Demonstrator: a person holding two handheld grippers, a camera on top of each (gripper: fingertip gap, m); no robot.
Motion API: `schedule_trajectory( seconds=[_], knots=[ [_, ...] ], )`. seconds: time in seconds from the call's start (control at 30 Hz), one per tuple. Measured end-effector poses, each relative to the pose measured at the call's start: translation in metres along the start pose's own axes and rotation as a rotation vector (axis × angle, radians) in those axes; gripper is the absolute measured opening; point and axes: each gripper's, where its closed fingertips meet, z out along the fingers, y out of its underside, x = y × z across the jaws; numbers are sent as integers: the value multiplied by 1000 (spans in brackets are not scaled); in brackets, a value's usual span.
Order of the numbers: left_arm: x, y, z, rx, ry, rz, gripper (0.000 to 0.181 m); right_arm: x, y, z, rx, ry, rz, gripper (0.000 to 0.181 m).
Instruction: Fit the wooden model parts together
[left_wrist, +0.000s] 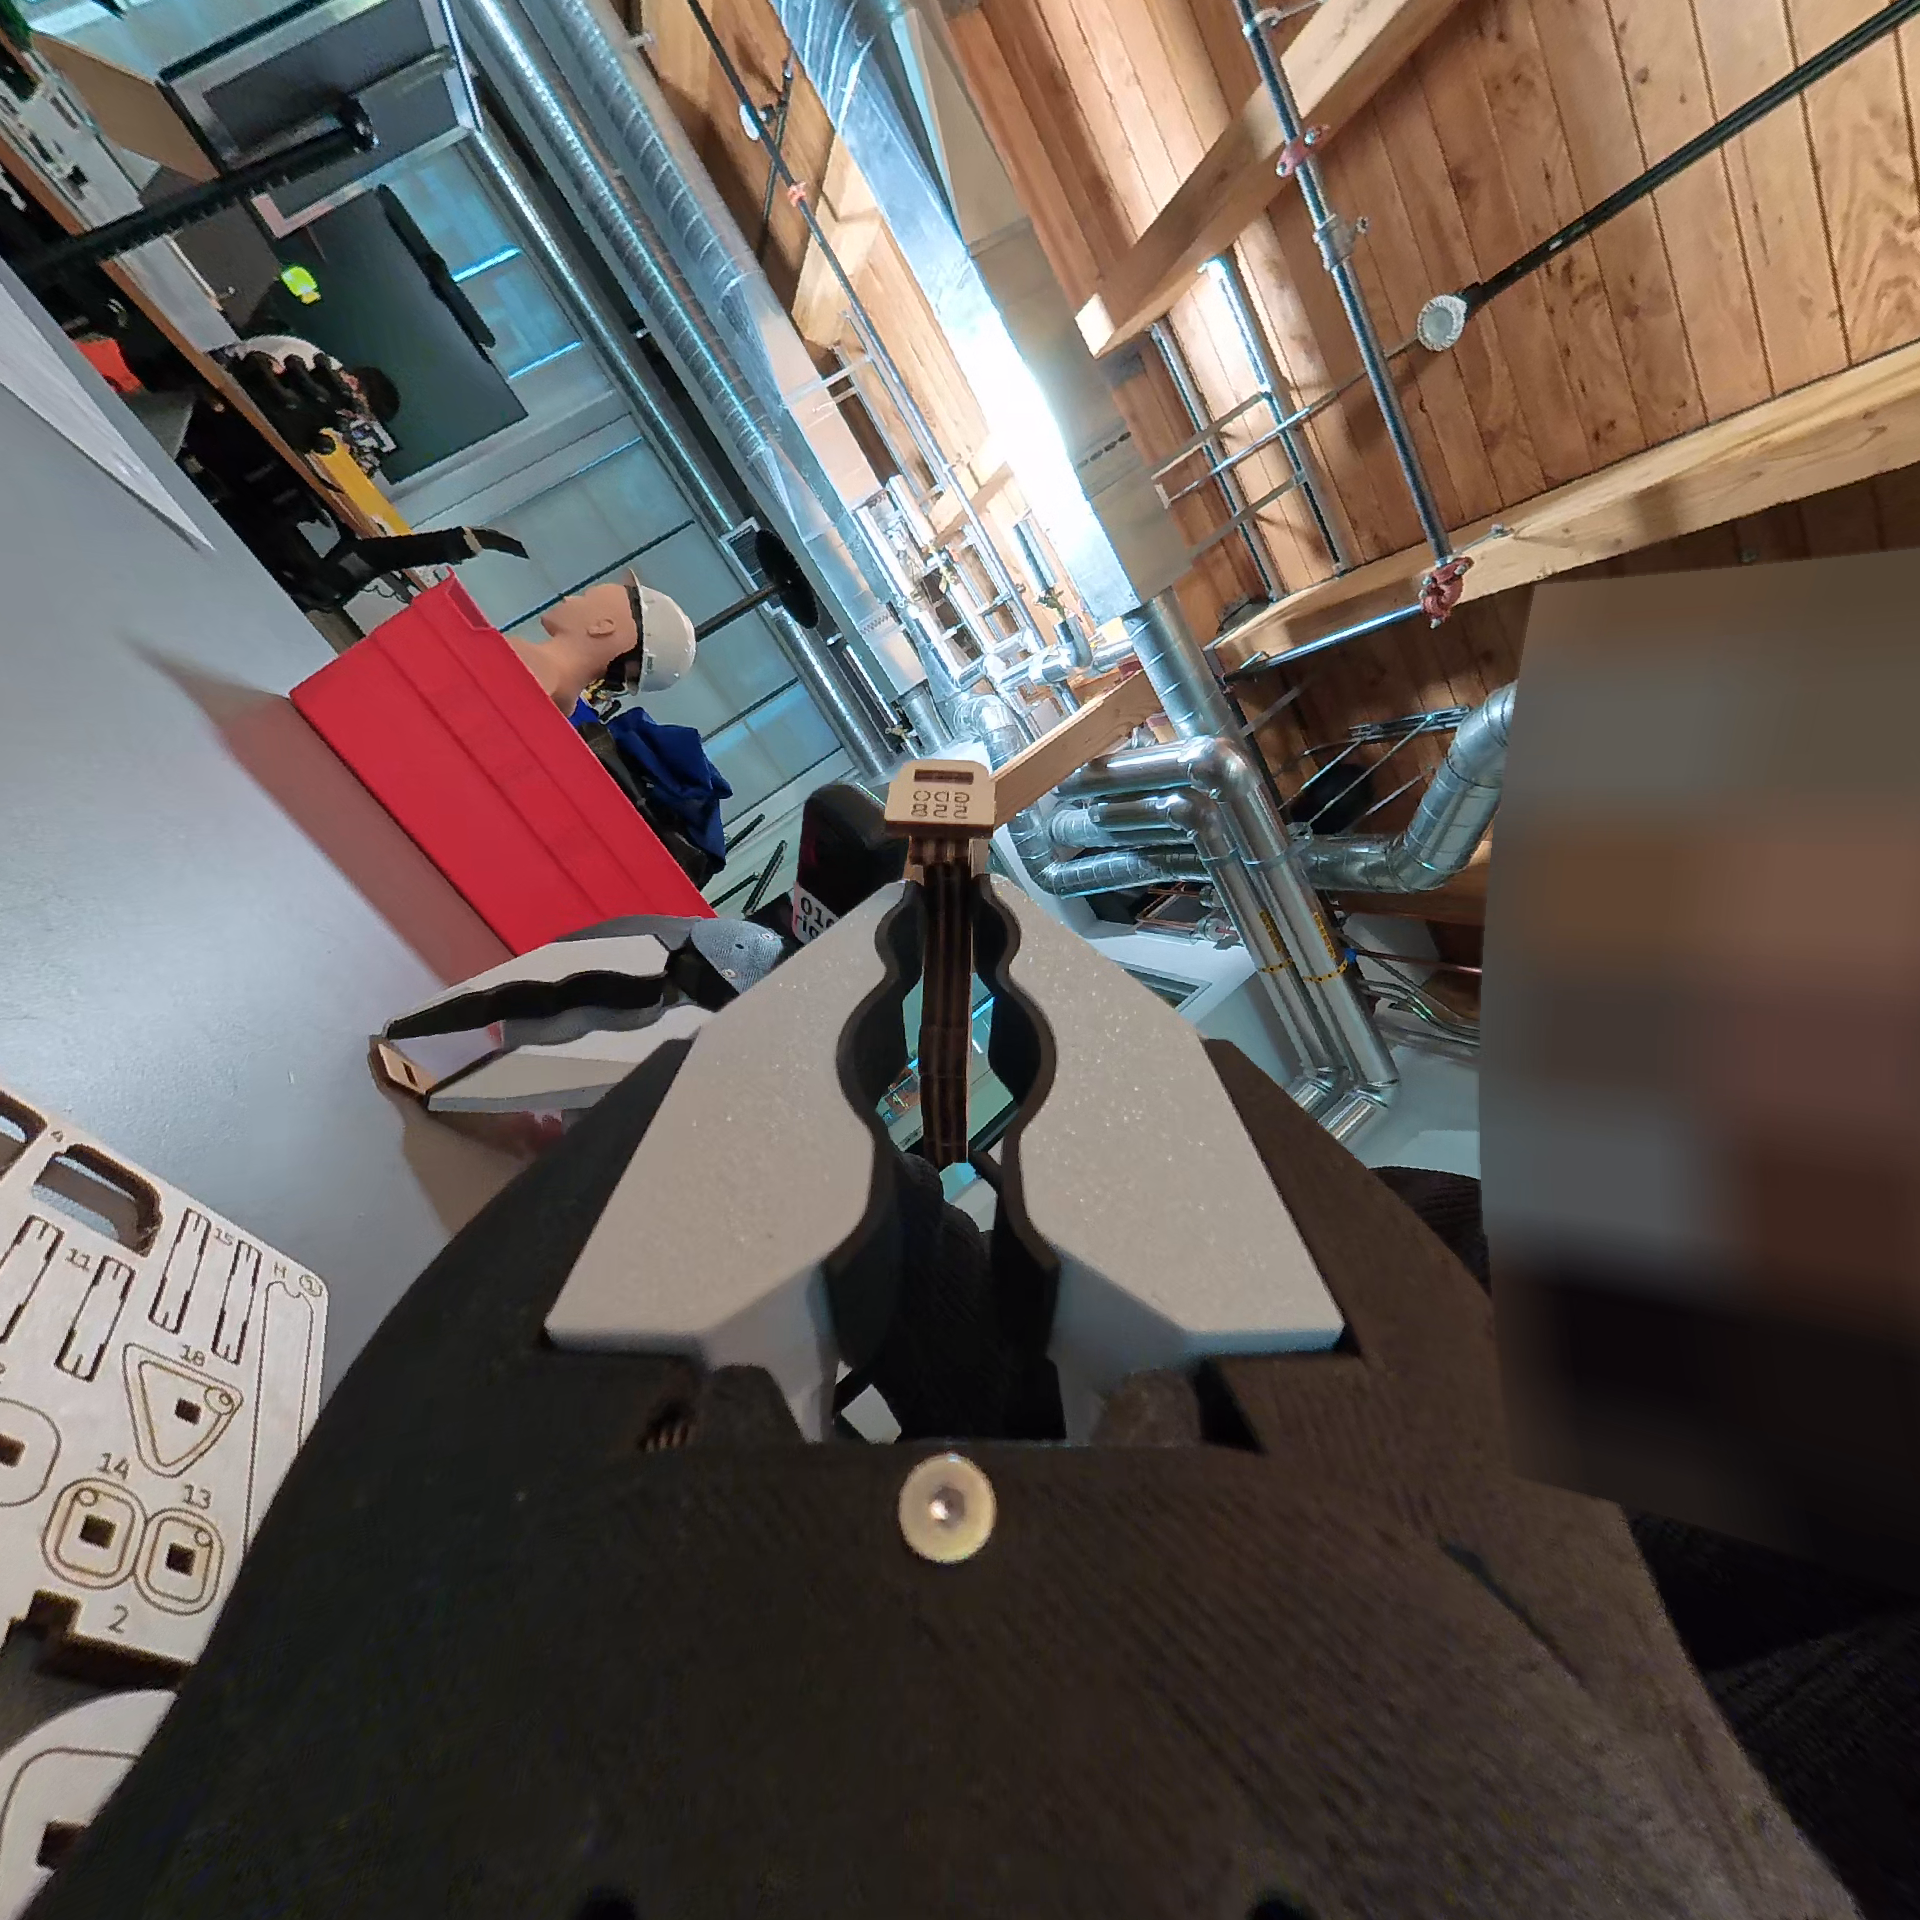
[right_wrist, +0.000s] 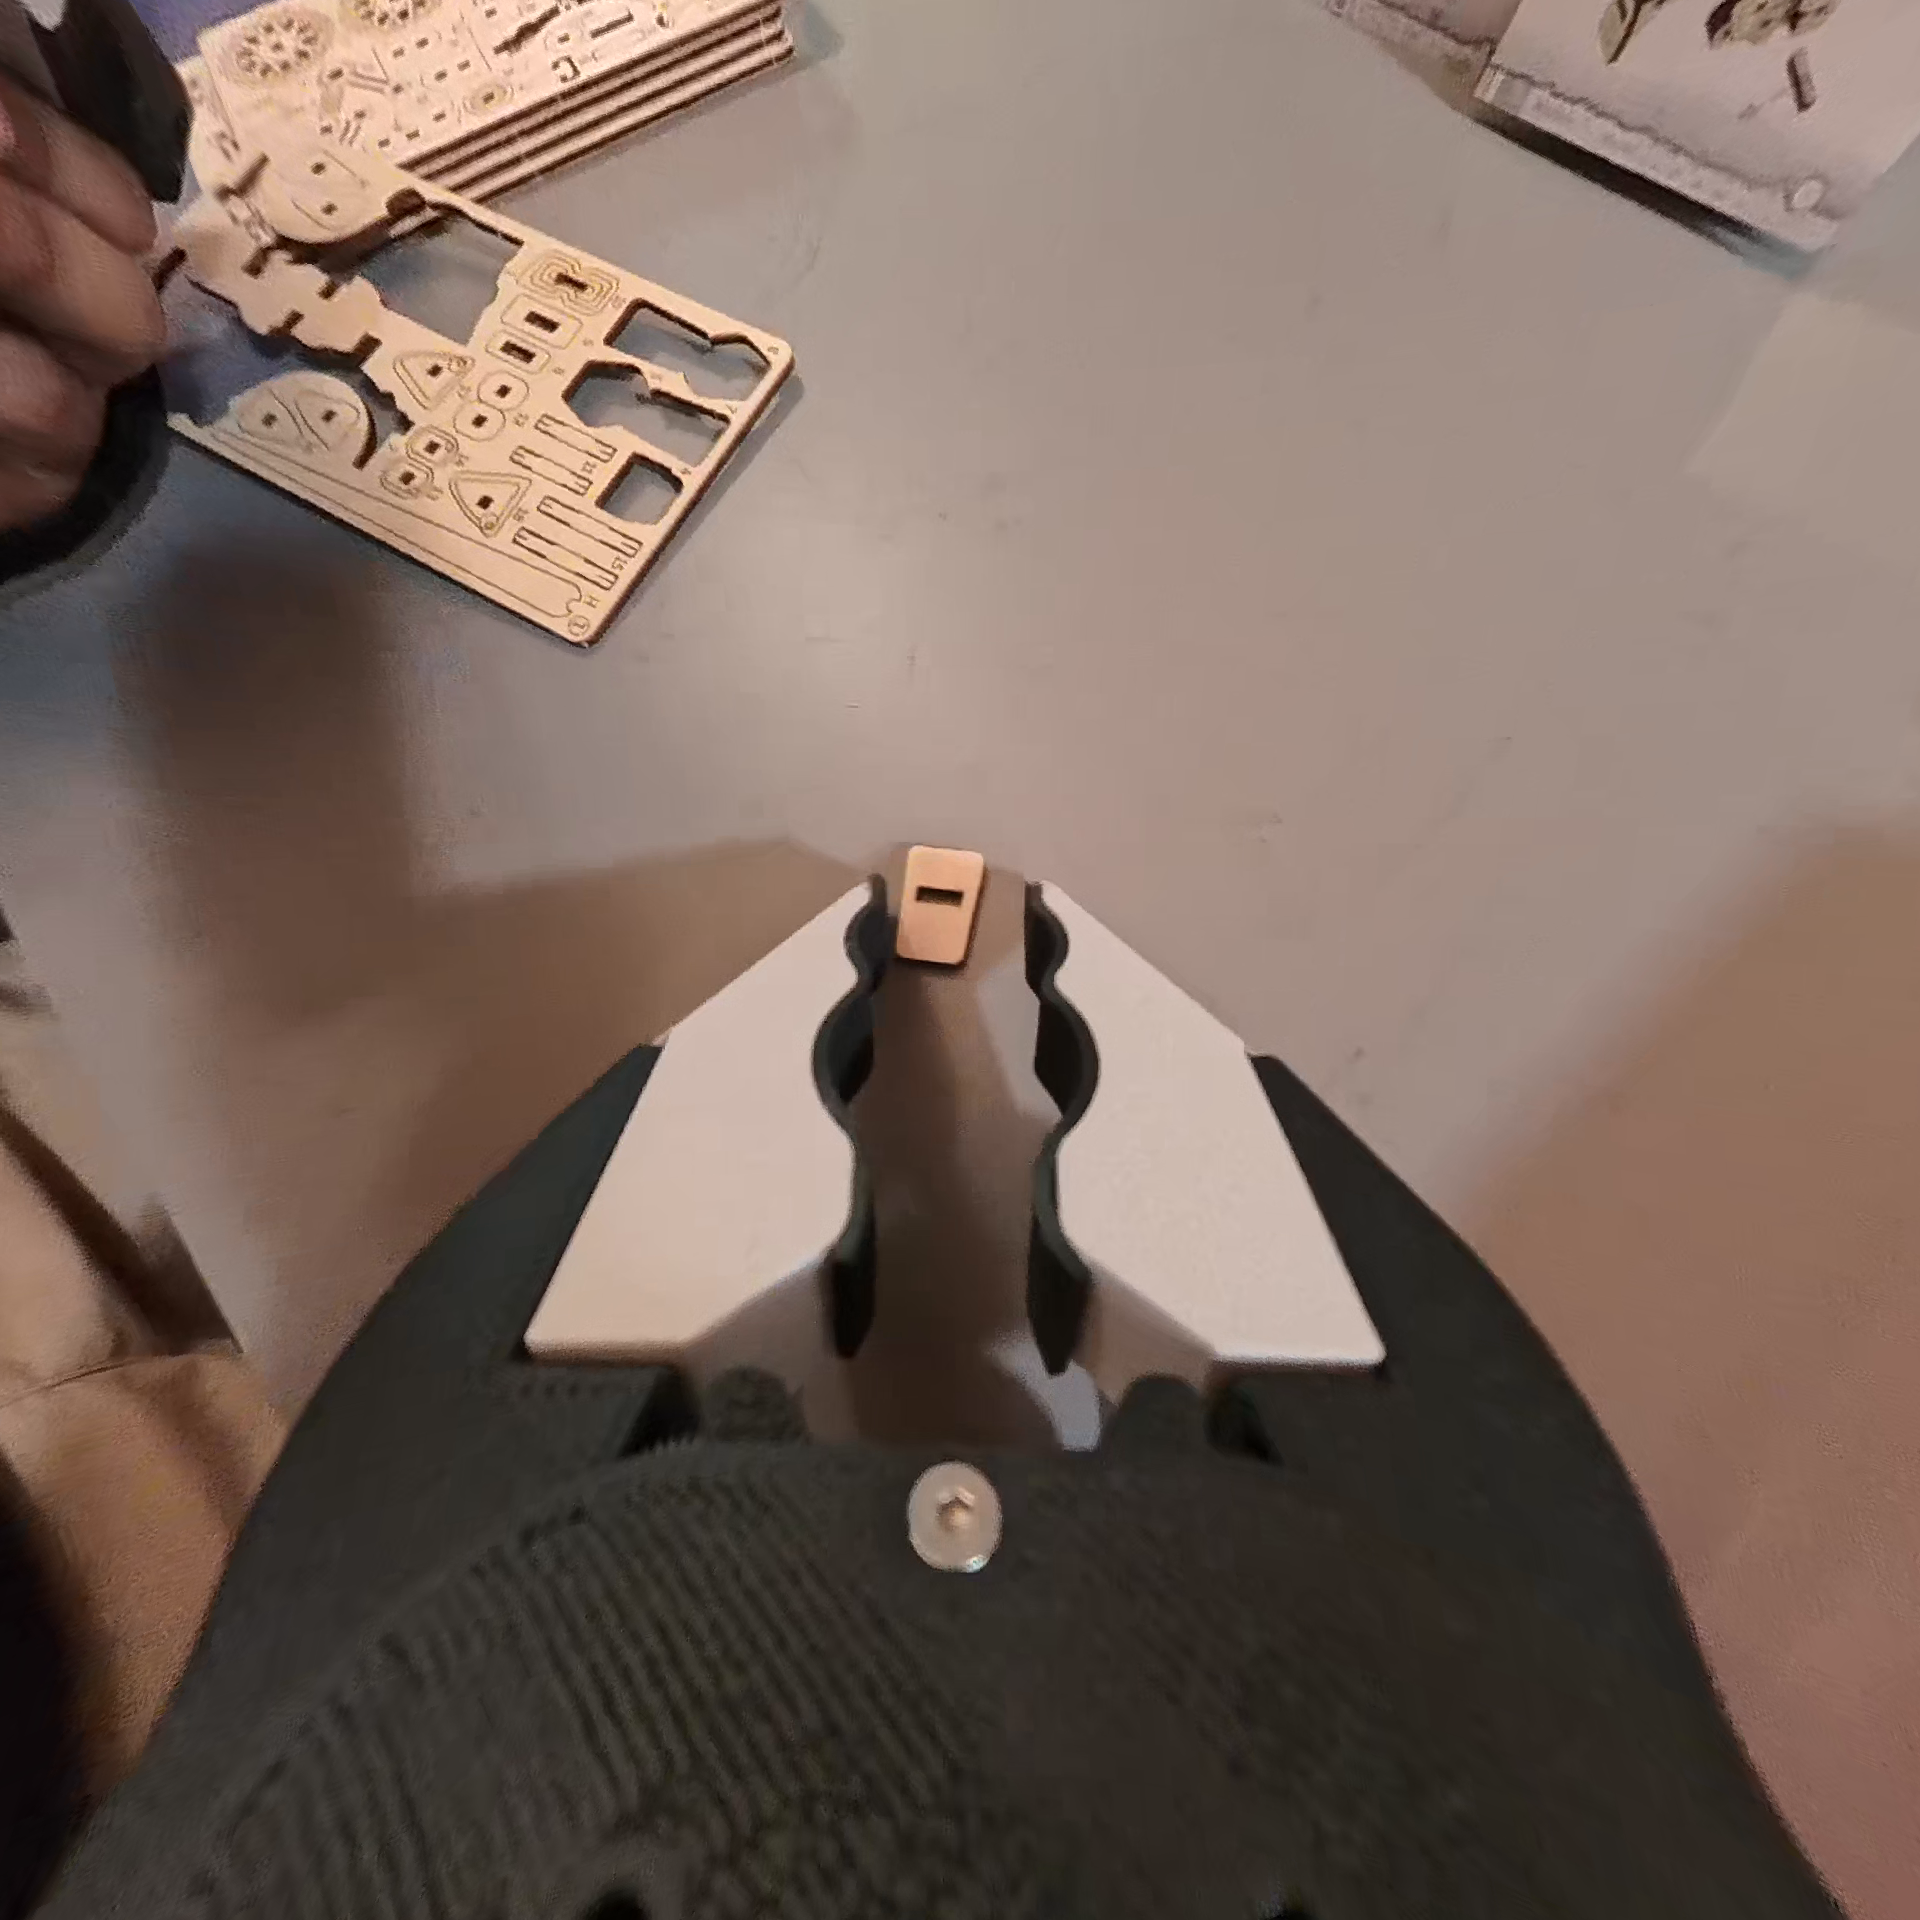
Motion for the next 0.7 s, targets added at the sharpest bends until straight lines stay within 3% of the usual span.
schedule_trajectory(
  seconds=[0.13,0.4,0.7],
  knots=[
    [0,0,0,-2,-1,3,7,4,1,1,-14,66,-48,14],
    [1,-1,0,2,0,3,7,3,0,2,-29,94,-145,13],
    [1,-2,-1,9,1,-1,7,33,-3,-6,-142,533,-675,13]
  ],
)
